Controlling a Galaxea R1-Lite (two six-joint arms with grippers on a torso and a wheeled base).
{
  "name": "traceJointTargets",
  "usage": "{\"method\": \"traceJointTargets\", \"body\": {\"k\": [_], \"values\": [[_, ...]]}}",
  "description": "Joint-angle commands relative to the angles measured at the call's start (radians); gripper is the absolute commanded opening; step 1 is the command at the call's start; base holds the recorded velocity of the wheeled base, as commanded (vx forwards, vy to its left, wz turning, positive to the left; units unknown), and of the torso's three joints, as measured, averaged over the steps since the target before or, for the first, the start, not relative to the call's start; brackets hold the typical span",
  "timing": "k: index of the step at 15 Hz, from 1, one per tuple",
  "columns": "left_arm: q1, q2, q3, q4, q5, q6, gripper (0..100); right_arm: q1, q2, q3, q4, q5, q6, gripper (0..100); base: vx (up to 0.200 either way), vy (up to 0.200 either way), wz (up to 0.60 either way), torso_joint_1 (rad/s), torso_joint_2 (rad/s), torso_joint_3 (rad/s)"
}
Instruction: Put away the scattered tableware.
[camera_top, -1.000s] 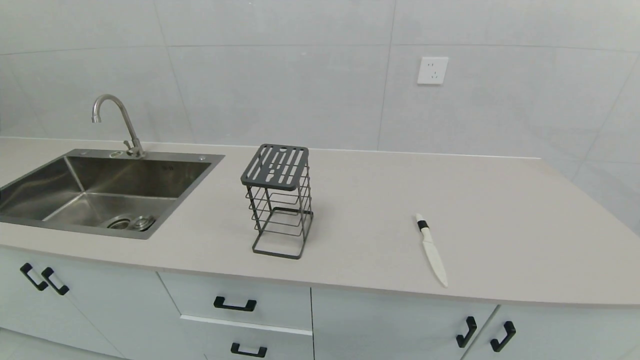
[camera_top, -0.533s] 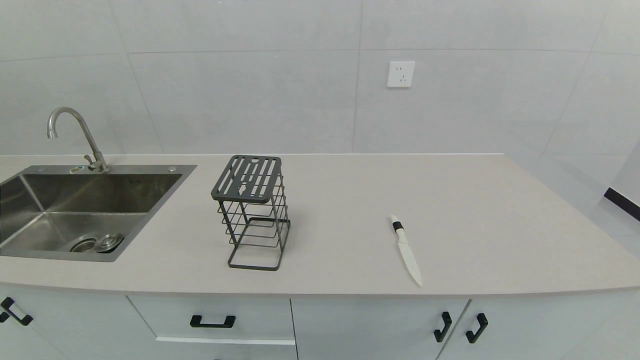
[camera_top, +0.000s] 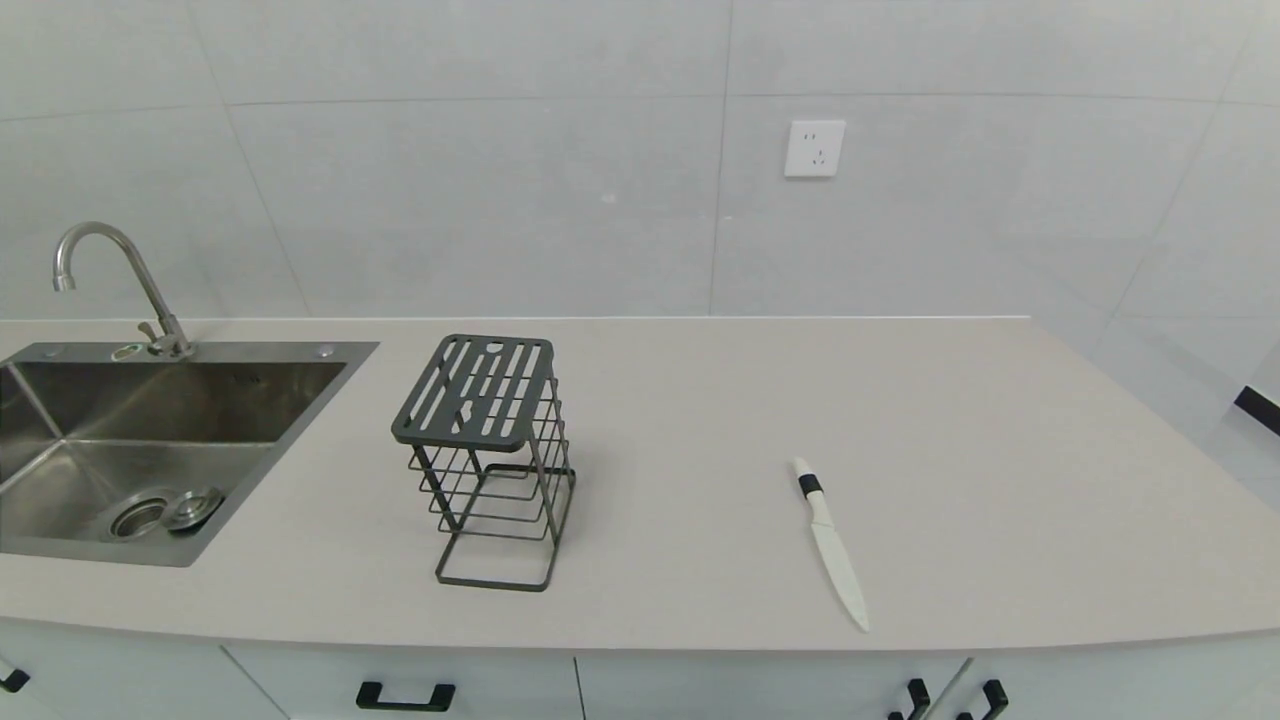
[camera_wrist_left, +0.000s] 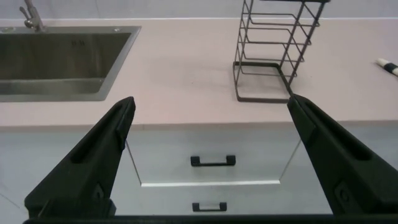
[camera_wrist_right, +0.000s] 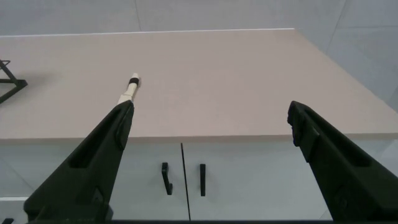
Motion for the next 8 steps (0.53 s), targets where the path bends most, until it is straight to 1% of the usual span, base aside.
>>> {"method": "traceJointTargets", "body": {"k": [1, 3, 4, 8], "values": [[0.0, 0.001, 0.0, 0.0, 0.0, 0.0, 100, 0.0, 0.002, 0.0, -0.002, 0.0, 0.0, 100, 0.0, 0.0, 0.0, 0.0, 0.0, 0.0], [0.0, 0.001, 0.0, 0.0, -0.002, 0.0, 100, 0.0, 0.002, 0.0, -0.002, 0.0, 0.0, 100, 0.0, 0.0, 0.0, 0.0, 0.0, 0.0], [0.0, 0.001, 0.0, 0.0, -0.002, 0.0, 100, 0.0, 0.002, 0.0, -0.002, 0.0, 0.0, 100, 0.0, 0.0, 0.0, 0.09, -0.13, -0.08], [0.0, 0.001, 0.0, 0.0, 0.0, 0.0, 100, 0.0, 0.002, 0.0, -0.002, 0.0, 0.0, 100, 0.0, 0.0, 0.0, 0.187, -0.38, -0.178]]}}
